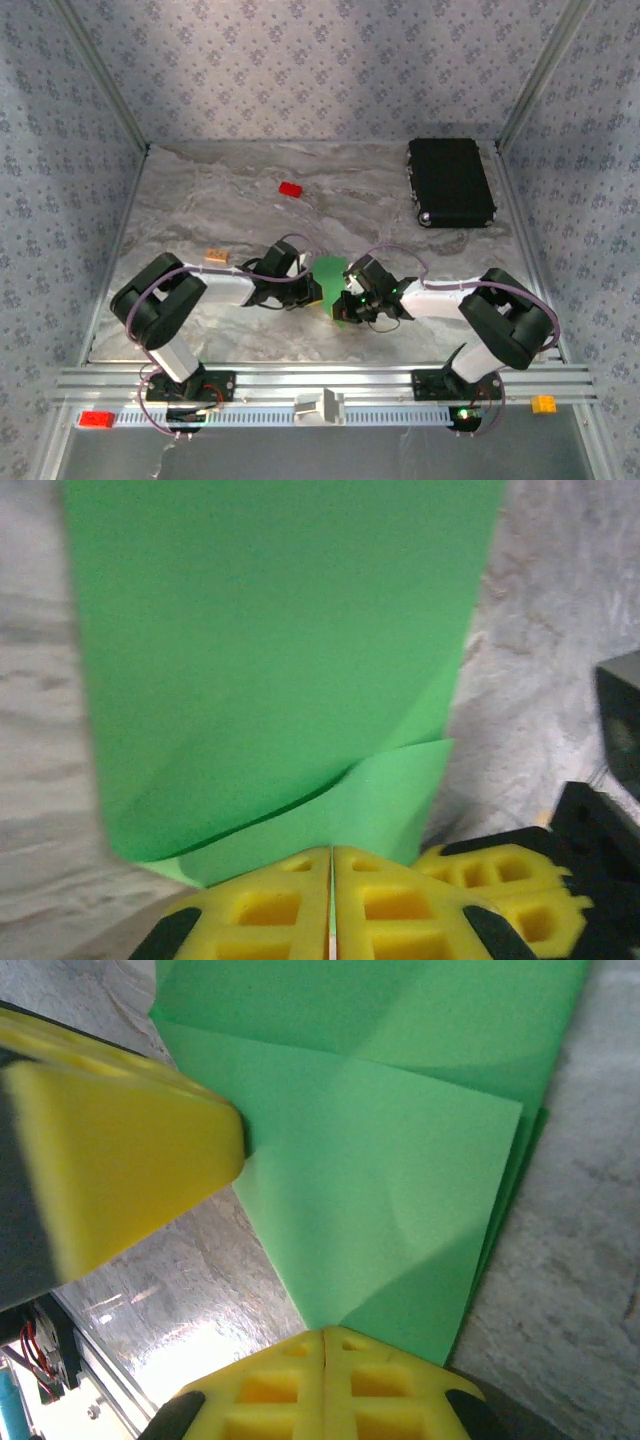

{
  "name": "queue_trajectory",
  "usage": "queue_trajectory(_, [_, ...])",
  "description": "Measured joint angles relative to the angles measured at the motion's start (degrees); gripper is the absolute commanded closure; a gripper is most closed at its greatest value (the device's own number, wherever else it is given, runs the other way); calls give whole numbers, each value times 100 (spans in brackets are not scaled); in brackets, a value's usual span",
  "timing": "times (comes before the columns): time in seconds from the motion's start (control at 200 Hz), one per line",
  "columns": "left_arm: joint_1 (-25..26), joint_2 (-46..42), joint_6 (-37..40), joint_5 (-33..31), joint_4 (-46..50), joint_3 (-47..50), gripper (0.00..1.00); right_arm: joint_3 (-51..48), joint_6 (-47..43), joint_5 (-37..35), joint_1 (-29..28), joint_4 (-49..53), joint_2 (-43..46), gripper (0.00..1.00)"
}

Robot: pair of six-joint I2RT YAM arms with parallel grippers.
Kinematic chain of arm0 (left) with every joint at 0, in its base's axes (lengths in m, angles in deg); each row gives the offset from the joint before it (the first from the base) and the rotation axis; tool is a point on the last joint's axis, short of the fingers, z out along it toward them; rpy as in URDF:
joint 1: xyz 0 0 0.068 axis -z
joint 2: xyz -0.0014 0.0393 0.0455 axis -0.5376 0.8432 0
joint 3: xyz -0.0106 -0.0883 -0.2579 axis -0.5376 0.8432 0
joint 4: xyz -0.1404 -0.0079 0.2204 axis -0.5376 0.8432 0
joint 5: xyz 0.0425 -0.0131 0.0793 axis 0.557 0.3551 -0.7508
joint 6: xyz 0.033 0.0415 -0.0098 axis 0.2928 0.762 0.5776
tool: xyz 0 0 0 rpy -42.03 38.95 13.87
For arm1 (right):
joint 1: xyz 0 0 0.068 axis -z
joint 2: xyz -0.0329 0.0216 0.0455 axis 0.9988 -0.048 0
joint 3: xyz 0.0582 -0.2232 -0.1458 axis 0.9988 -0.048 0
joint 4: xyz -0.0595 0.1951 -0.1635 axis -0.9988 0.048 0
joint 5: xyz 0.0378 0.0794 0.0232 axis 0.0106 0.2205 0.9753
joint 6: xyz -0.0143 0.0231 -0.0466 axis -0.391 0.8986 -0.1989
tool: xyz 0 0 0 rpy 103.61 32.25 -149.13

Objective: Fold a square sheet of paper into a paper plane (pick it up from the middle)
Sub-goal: Third fold the triangle at the center of the table.

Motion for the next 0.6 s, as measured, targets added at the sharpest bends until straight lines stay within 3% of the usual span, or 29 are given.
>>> queue_trajectory(0.6, [-761, 129, 221, 293, -142, 24, 93, -33, 0, -142, -11, -13, 59, 97])
